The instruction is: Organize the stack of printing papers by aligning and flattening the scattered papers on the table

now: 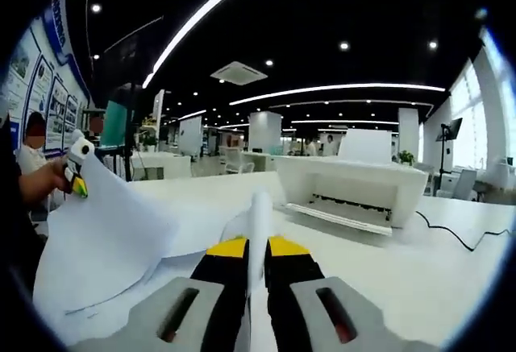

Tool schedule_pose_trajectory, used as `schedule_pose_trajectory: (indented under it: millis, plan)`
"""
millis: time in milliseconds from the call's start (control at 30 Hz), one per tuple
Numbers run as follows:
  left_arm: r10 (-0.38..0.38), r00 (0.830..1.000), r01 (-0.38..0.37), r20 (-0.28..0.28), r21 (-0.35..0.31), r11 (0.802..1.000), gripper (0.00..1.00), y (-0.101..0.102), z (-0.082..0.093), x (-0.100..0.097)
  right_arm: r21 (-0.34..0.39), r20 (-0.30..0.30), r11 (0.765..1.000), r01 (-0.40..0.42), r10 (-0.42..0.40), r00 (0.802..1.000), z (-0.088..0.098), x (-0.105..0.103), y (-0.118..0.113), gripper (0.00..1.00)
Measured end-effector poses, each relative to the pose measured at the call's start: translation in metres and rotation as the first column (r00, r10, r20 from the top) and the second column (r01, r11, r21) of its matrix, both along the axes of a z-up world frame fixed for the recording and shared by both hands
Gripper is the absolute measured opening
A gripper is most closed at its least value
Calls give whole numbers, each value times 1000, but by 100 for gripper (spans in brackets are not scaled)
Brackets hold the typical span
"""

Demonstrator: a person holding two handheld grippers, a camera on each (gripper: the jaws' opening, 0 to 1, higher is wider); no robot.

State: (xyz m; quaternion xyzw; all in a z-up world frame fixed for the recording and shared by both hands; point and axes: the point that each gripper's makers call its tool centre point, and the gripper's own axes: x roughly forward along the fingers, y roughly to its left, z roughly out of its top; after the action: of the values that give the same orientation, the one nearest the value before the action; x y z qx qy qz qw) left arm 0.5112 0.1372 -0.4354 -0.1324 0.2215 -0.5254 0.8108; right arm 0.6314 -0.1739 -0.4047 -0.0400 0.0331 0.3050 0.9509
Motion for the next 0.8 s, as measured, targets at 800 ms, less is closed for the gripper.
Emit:
schedule_pose_trajectory:
  millis: [800]
  plan:
    - [-3, 1000, 3, 1, 0, 1000, 7, -1, 2, 2, -9, 142, 1000, 28, -26, 990, 78, -21, -29, 3]
